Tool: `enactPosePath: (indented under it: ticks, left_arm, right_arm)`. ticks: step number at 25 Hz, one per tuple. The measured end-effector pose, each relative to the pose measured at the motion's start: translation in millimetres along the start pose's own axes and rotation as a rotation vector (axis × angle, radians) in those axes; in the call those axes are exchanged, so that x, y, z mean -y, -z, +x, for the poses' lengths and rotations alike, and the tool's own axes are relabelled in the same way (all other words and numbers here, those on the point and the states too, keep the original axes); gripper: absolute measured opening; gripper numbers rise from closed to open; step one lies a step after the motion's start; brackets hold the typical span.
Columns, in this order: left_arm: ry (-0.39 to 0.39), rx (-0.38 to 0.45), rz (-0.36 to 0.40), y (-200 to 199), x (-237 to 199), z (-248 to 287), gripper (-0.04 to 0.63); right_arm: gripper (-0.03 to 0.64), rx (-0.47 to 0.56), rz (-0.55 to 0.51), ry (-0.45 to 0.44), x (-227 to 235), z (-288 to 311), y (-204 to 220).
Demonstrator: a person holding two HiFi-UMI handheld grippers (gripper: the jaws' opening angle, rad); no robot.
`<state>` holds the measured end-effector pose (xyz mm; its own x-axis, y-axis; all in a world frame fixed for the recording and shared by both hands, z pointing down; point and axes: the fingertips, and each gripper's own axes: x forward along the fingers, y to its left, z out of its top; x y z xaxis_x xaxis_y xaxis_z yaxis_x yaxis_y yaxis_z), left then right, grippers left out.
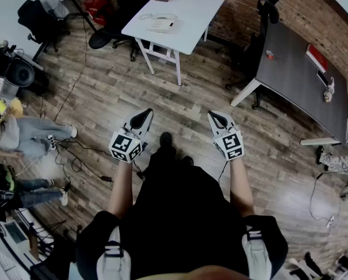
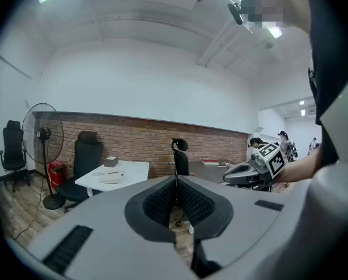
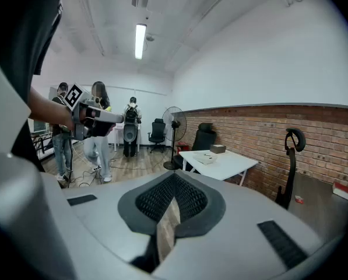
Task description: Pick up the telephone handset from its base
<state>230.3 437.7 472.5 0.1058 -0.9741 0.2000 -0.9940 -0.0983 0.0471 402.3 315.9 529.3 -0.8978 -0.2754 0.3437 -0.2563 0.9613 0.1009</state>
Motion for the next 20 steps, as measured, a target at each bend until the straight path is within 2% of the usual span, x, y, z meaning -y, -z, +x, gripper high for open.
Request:
enactPosePath:
  ticks: [12,20]
  left_arm:
    - [-0.011,-0.005,-0.020,-2.1,-27.1,13.5,0.025]
    - [0.009,-0.004,-0.029,-3.7,-50.0,26.3,0.025]
  right_arm:
    - [-0.003,-0.014,0.022,0.008,16.3,20.4,-1.5]
    - [-0.002,-0.043,0.009,0.026,23.7,44.5,-4.0]
